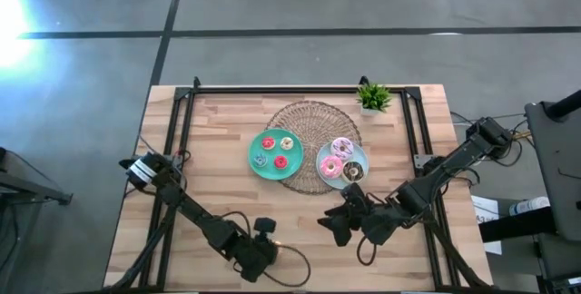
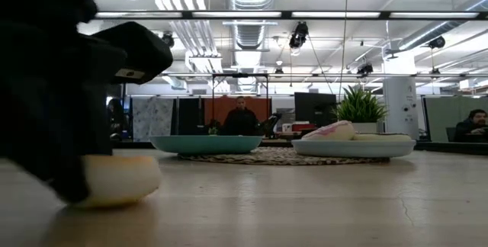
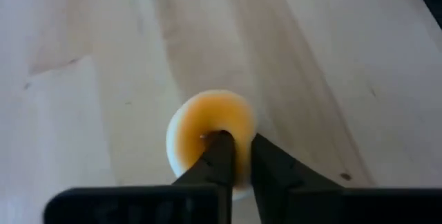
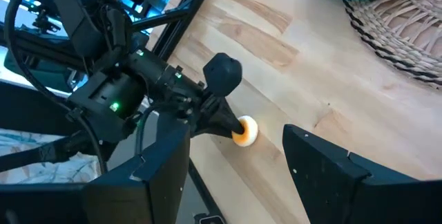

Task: Pick & Place donuts
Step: Put the small yellow donut on the green plate

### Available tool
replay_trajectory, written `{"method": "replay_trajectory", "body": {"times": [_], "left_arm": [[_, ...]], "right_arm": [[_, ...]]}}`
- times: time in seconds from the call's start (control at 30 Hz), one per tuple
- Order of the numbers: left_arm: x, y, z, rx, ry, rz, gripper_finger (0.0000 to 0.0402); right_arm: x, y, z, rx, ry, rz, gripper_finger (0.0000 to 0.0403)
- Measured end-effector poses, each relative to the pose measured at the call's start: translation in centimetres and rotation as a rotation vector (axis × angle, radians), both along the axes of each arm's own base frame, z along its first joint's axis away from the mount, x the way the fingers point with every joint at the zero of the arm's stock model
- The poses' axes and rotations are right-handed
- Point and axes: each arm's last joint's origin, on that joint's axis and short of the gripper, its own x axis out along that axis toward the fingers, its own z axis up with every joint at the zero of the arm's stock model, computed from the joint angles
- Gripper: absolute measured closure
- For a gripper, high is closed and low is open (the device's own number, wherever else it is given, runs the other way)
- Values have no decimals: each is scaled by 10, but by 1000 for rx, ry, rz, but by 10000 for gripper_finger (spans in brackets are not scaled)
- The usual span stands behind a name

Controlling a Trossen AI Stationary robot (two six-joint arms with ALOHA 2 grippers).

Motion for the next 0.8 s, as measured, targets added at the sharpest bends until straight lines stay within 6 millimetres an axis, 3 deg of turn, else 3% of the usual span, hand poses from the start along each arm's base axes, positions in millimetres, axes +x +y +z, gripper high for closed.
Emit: {"method": "replay_trajectory", "body": {"times": [0.33, 0.57, 0.7, 0.8], "left_arm": [[0, 22, 40, -172, 31, 50, 401], [0, 54, 66, -416, 176, -24, 401], [-5, 64, 88, -521, 122, -56, 401], [-10, 67, 114, -591, -16, -96, 401]], "right_arm": [[3, 3, 16, -146, -89, 82, 179], [14, 1, 25, -467, -101, 236, 179], [25, -4, 26, -536, -94, 252, 179], [33, 0, 24, -589, -80, 328, 179]]}}
